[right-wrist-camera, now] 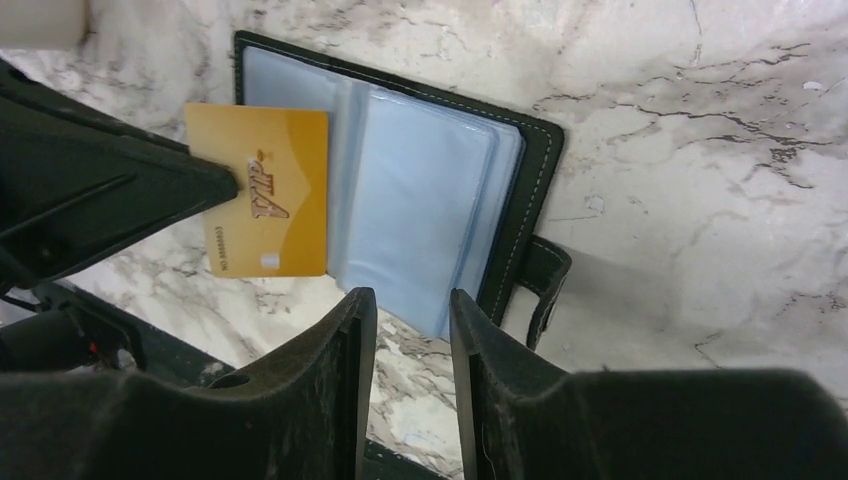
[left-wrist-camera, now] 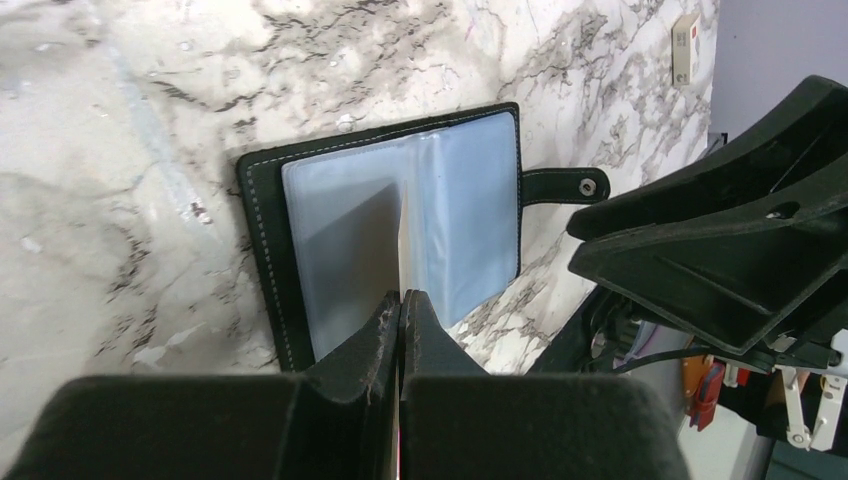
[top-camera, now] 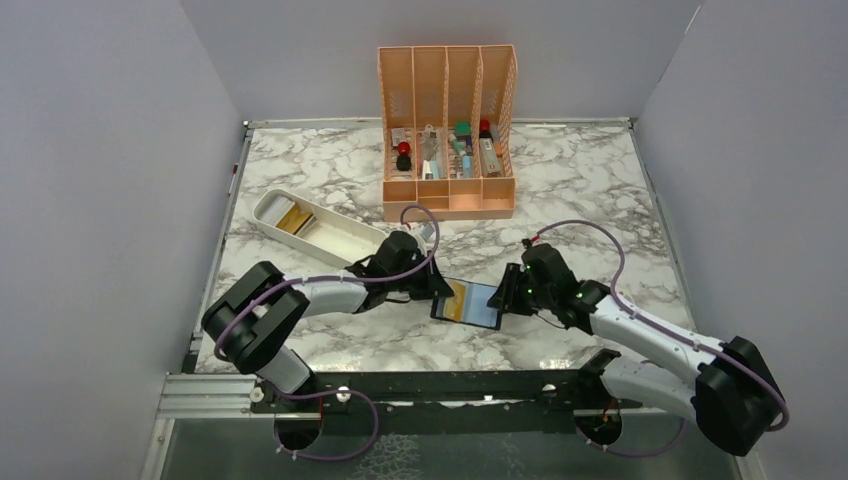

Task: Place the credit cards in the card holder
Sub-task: Insert the credit card into the card holder.

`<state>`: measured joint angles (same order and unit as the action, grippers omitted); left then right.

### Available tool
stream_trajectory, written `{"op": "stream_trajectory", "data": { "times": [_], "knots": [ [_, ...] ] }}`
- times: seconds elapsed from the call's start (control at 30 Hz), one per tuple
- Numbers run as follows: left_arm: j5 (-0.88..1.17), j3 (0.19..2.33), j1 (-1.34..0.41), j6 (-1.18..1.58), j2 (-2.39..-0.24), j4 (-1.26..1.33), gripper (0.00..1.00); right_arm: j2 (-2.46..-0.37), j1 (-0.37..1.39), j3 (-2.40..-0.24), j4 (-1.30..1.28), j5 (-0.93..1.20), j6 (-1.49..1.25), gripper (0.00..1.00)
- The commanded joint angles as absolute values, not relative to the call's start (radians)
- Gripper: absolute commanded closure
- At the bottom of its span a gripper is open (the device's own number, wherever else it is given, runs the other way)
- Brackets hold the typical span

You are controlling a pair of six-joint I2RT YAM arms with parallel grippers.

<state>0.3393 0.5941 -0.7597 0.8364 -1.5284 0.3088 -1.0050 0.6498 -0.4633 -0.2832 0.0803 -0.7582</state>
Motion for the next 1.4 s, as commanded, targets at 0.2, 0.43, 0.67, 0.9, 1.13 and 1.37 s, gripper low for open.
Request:
{"op": "stream_trajectory", "data": {
  "times": [0.2,0.43,0.67,0.9,1.13,1.37],
  "knots": [
    [0.371,0.662,-0.796,0.875,-1.617,0.389,1.00,-1.188,0.657,-0.480,-0.270,-0.023,-0.770,0.63],
    [0.329,0.651,-0.796,0.917,-1.603,0.389,1.00,-1.213,0.656,-0.462,-0.254,-0.054,-0.766,0.71],
    [0.303,0.640,-0.796,0.979,-1.617,0.388,1.00,-1.207,0.656,-0.455,-0.252,-0.059,-0.767,0.74],
    [0.267,0.645,-0.796,0.998,-1.639,0.389,1.00,-1.207,0.656,-0.440,-0.226,-0.023,-0.767,0.74],
    [0.266,0.639,-0.798,1.012,-1.657,0.414,1.00,-1.207,0.656,-0.433,-0.210,-0.017,-0.765,0.73],
    [0.279,0.646,-0.803,1.011,-1.687,0.433,1.00,-1.237,0.656,-0.430,-0.198,-0.021,-0.765,0.73]
  ]
}}
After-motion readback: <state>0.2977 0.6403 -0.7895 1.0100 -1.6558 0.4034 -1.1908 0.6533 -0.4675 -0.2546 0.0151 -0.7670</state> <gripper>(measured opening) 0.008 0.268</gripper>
